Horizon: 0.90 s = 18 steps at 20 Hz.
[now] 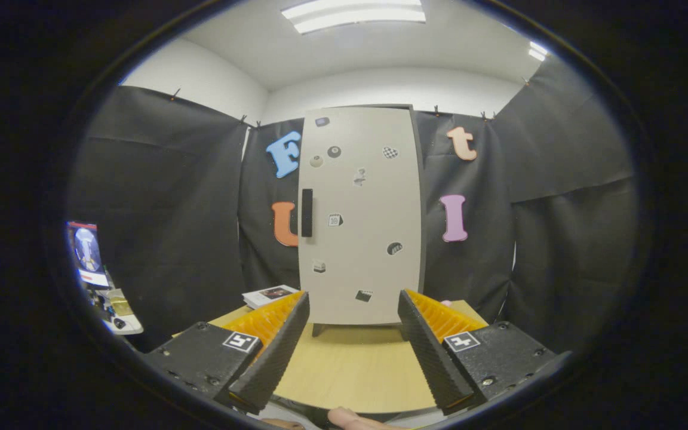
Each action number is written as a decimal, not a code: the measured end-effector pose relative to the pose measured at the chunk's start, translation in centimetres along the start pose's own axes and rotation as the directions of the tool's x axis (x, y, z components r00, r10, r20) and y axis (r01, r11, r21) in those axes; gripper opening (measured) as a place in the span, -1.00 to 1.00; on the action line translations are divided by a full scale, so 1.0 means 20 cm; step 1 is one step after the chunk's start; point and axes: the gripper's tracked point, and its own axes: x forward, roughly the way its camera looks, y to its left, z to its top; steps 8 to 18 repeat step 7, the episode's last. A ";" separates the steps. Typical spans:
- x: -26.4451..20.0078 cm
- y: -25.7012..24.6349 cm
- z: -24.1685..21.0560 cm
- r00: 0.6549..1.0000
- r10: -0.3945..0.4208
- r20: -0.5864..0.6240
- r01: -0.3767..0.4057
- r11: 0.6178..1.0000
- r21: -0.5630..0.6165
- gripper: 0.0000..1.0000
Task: Open the shoe cabinet door, grab the shoes and put them into the shoe cabinet, then close the shoe cabinet door.
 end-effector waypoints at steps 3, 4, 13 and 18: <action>0.00 -0.04 0.00 1.000 -0.019 0.002 0.019 1.000 0.006 0.96; 0.00 -0.05 0.00 1.000 -0.023 0.002 0.023 1.000 0.007 0.96; -0.01 -0.06 -0.02 1.000 -0.026 -0.007 0.026 1.000 0.009 0.96; -0.01 -0.06 -0.02 1.000 -0.026 -0.007 0.026 1.000 0.009 0.96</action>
